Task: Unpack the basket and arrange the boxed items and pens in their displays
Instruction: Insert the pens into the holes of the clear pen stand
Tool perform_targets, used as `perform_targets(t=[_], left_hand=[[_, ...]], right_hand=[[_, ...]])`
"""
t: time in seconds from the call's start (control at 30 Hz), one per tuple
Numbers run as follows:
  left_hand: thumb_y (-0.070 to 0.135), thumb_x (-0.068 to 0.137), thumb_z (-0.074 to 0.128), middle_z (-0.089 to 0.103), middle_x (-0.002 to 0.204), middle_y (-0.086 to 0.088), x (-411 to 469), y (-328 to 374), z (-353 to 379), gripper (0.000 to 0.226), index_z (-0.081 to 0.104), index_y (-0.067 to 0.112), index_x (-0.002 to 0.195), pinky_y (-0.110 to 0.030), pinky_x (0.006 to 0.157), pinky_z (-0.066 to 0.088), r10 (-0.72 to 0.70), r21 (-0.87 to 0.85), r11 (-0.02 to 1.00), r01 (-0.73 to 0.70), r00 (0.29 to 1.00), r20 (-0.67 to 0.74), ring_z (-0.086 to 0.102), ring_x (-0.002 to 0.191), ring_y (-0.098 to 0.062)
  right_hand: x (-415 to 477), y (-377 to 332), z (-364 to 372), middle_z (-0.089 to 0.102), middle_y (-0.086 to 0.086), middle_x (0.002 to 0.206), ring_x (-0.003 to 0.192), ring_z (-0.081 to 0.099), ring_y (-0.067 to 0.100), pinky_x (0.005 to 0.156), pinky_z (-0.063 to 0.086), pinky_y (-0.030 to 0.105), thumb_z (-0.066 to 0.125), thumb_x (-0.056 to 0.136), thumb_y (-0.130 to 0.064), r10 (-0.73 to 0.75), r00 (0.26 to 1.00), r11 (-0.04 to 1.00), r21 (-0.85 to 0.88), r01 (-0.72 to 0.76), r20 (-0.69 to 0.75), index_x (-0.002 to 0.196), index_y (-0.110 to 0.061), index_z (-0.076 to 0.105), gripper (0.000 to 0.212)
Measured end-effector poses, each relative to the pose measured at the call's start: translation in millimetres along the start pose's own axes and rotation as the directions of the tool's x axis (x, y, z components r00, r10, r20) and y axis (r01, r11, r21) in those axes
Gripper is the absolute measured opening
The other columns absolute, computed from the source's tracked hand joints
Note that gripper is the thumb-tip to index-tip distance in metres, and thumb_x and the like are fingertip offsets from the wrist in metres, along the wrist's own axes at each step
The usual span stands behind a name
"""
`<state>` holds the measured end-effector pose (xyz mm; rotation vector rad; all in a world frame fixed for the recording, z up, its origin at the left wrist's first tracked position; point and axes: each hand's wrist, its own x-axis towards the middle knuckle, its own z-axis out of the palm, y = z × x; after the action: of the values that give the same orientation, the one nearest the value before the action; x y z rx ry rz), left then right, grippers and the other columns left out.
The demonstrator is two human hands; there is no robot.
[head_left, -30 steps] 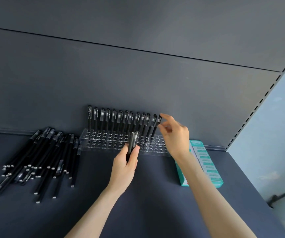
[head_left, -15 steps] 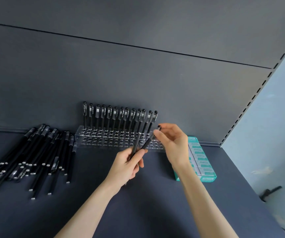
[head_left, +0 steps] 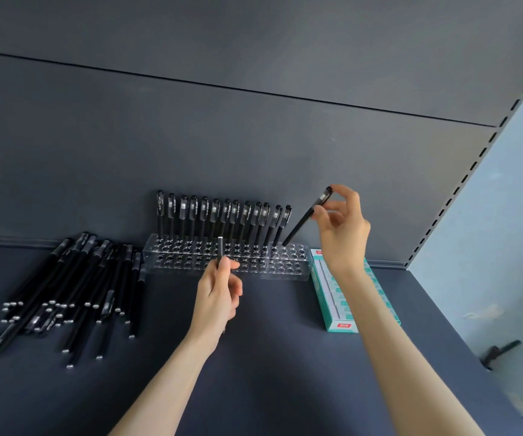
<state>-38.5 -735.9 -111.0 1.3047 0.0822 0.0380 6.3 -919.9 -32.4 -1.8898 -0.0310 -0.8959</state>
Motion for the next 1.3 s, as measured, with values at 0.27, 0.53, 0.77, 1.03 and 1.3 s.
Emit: perform_targets(t=[0.27,0.53,0.77,1.03,1.3], left_hand=[[0.035,0.101,0.039,0.048,0.057,0.001,0,1,-2,0.029,0.057,0.014,0.092,-0.017,0.036,0.023,0.015,0.023,1.000,-0.015,1.000,-0.017,0.034,0.038,-0.004],[0.034,0.101,0.040,0.048,0.058,0.000,1,1,1,0.029,0.058,0.013,0.094,-0.015,0.036,0.027,0.022,0.028,0.999,-0.021,1.000,-0.011,0.037,0.039,-0.003],[0.031,0.101,0.039,0.051,0.056,0.001,0,1,3,0.028,0.058,0.014,0.091,-0.018,0.037,0.028,0.036,0.022,0.999,-0.036,0.999,0.017,0.038,0.039,-0.006],[0.031,0.091,0.058,0.061,0.068,0.020,-3,6,3,0.020,0.075,0.028,0.080,-0.006,0.064,0.039,0.105,0.086,0.991,-0.102,0.994,-0.029,0.054,0.066,0.006],[0.029,0.067,0.074,0.059,0.063,0.000,-4,12,1,0.013,0.074,0.017,0.065,-0.023,0.062,0.054,-0.049,-0.367,0.929,0.056,0.998,0.029,0.065,0.065,-0.015]], right_hand=[[7,11,15,0.066,-0.004,0.083,0.073,0.066,0.015,0.069,0.042,0.004,0.057,0.089,-0.010,-0.072,0.995,0.994,-0.074,0.077,0.069,0.120,-0.023,0.050,0.034],[6,14,19,0.066,-0.002,0.085,0.074,0.066,0.018,0.075,0.050,0.026,0.058,0.089,-0.008,-0.039,0.988,0.987,-0.150,0.062,0.152,0.120,-0.021,0.053,0.034],[-9,21,24,0.068,0.001,0.087,0.076,0.064,0.021,0.080,0.051,0.041,0.060,0.089,-0.009,0.014,0.977,0.960,-0.275,0.047,0.214,0.119,-0.017,0.055,0.032],[-18,17,17,0.065,-0.007,0.086,0.071,0.063,0.013,0.074,0.052,0.031,0.062,0.087,-0.011,0.039,0.992,0.981,-0.193,-0.014,0.124,0.115,-0.021,0.057,0.031],[-56,10,0,0.072,-0.001,0.074,0.072,0.069,0.016,0.065,0.054,0.025,0.062,0.089,-0.023,0.329,0.786,0.853,0.192,-0.485,0.523,0.089,-0.017,0.066,0.007]])
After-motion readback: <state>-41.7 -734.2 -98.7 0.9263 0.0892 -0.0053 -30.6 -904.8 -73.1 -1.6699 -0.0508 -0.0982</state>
